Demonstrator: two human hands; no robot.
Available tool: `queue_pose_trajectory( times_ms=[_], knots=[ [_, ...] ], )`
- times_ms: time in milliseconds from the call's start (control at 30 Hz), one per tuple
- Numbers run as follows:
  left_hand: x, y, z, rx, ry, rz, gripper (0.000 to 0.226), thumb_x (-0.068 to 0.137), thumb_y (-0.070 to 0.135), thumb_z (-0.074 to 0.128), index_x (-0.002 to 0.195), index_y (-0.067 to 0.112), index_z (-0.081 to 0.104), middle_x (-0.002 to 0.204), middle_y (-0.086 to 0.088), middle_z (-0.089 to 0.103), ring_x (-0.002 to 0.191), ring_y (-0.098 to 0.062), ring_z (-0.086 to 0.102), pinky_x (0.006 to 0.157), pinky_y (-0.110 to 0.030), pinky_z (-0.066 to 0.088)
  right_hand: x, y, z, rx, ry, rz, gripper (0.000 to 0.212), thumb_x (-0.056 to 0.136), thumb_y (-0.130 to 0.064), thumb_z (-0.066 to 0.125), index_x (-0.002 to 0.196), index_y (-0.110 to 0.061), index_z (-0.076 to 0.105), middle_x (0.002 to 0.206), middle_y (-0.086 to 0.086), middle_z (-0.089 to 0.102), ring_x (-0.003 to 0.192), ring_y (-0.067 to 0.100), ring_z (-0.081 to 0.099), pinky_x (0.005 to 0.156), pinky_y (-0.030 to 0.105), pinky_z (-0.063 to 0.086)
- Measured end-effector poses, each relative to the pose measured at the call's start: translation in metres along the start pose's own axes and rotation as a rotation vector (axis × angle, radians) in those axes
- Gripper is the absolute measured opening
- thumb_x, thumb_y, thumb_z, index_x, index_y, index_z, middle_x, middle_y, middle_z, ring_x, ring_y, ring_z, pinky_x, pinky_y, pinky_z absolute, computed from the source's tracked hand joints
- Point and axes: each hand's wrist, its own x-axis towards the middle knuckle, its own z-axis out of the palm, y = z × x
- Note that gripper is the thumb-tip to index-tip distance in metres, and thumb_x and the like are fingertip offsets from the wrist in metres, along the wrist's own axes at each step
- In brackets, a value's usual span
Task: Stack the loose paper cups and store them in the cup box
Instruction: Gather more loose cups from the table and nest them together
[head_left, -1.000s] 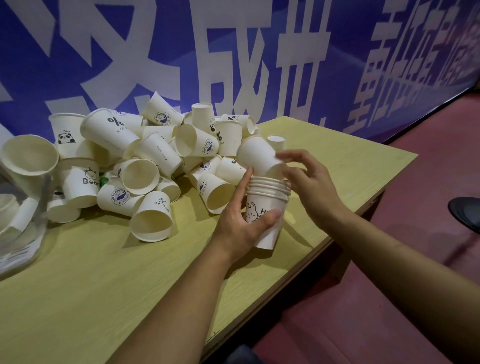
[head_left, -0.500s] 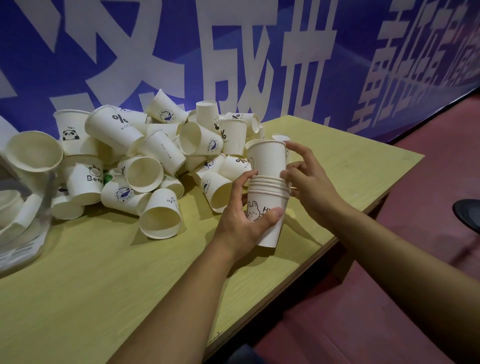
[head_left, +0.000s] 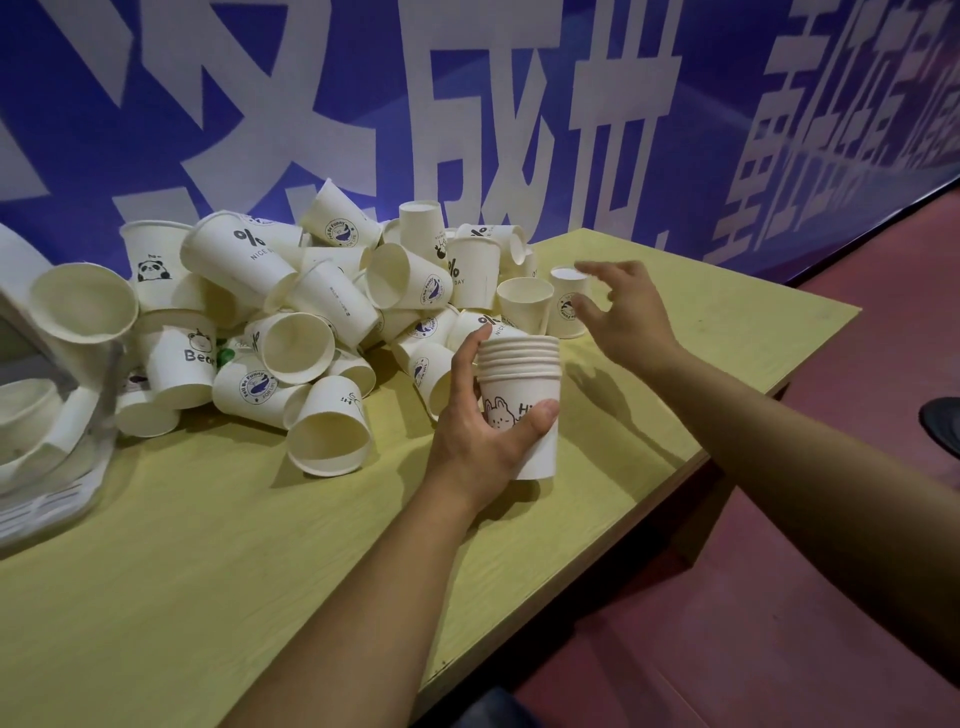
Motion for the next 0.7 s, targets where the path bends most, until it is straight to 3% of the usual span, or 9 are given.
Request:
queue_pose_trajectory(
  times_ms=[67, 167, 300, 567, 700],
  knots=[
    [0.001, -0.001, -0.001, -0.007, 0.003, -0.016, 0.083, 0.059, 0.065, 0.072, 0.127, 0.073, 0.026, 0.130, 0.004, 0.058, 0.106, -0.012, 0.063, 0.089, -0.045, 0.058, 0.017, 0.011, 0.004, -0.162, -0.073, 0.027, 0.051, 0.095, -0.033, 0.064, 0.143, -0.033, 0.048, 0.149, 0.004, 0.039, 0.134, 0.028, 0.039, 0.110, 0.043, 0.037],
    [0.001, -0.003, -0.001, -0.008, -0.009, -0.020, 0.085, 0.059, 0.066, 0.071, 0.132, 0.067, 0.028, 0.128, 0.006, 0.057, 0.106, -0.013, 0.063, 0.087, -0.046, 0.059, 0.027, 0.020, 0.006, -0.298, -0.147, 0.011, 0.050, 0.093, -0.033, 0.066, 0.141, -0.028, 0.052, 0.152, 0.005, 0.037, 0.136, 0.031, 0.035, 0.110, 0.045, 0.036],
    [0.001, -0.003, 0.000, 0.000, -0.037, -0.026, 0.090, 0.058, 0.069, 0.070, 0.137, 0.062, 0.027, 0.126, 0.006, 0.057, 0.105, -0.014, 0.063, 0.087, -0.046, 0.059, 0.025, 0.020, 0.005, -0.294, -0.027, -0.066, 0.037, 0.091, -0.030, 0.069, 0.126, -0.022, 0.059, 0.150, 0.002, 0.041, 0.133, 0.027, 0.038, 0.108, 0.040, 0.039],
    [-0.001, -0.004, -0.002, 0.012, -0.063, -0.029, 0.091, 0.059, 0.070, 0.068, 0.139, 0.062, 0.024, 0.127, 0.003, 0.055, 0.104, -0.015, 0.062, 0.084, -0.043, 0.059, 0.030, 0.012, 0.006, -0.318, -0.050, -0.092, 0.023, 0.092, -0.029, 0.068, 0.109, -0.013, 0.065, 0.149, 0.005, 0.043, 0.130, 0.027, 0.041, 0.106, 0.037, 0.039],
    [0.000, -0.005, -0.002, -0.018, -0.088, -0.026, 0.090, 0.059, 0.069, 0.069, 0.138, 0.065, 0.026, 0.125, 0.008, 0.056, 0.104, -0.009, 0.062, 0.082, -0.037, 0.060, 0.023, 0.006, 0.000, -0.124, 0.083, -0.034, 0.017, 0.092, -0.026, 0.068, 0.102, -0.016, 0.058, 0.130, 0.004, 0.057, 0.114, 0.023, 0.053, 0.090, 0.025, 0.043]
  ],
)
